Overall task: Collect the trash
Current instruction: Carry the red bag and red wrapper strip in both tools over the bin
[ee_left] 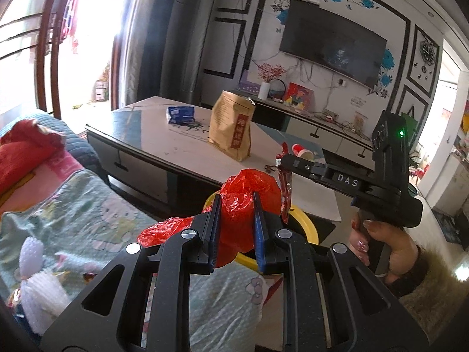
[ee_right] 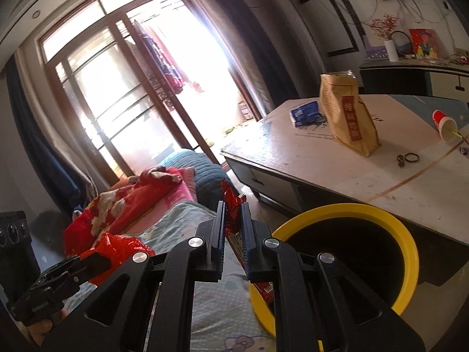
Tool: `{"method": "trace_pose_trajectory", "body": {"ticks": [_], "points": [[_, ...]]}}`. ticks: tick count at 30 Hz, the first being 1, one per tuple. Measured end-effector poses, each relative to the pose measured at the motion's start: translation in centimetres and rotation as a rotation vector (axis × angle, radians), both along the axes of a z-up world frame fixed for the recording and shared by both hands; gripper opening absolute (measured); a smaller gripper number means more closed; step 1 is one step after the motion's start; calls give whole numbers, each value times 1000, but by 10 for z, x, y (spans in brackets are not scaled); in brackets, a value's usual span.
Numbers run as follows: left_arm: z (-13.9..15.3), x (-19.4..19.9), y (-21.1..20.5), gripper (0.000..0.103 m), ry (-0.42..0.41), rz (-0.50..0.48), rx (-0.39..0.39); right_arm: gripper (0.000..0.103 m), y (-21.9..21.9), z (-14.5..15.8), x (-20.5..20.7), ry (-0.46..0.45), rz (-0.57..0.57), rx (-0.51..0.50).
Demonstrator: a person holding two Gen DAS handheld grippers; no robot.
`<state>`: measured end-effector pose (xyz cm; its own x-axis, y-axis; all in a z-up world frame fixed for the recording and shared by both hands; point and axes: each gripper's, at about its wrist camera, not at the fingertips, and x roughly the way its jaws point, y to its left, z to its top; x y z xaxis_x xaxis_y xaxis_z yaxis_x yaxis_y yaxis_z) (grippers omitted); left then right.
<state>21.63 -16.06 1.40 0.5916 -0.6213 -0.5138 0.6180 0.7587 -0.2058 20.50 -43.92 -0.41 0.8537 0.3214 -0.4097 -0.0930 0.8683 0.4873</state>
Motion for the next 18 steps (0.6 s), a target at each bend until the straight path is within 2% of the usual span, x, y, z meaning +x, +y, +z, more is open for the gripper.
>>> {"method": "trace_pose_trajectory", "body": {"ticks": [18], "points": [[-32,13,-63,14,37,-117,49,10,-54,-26,0,42,-123,44]]}}
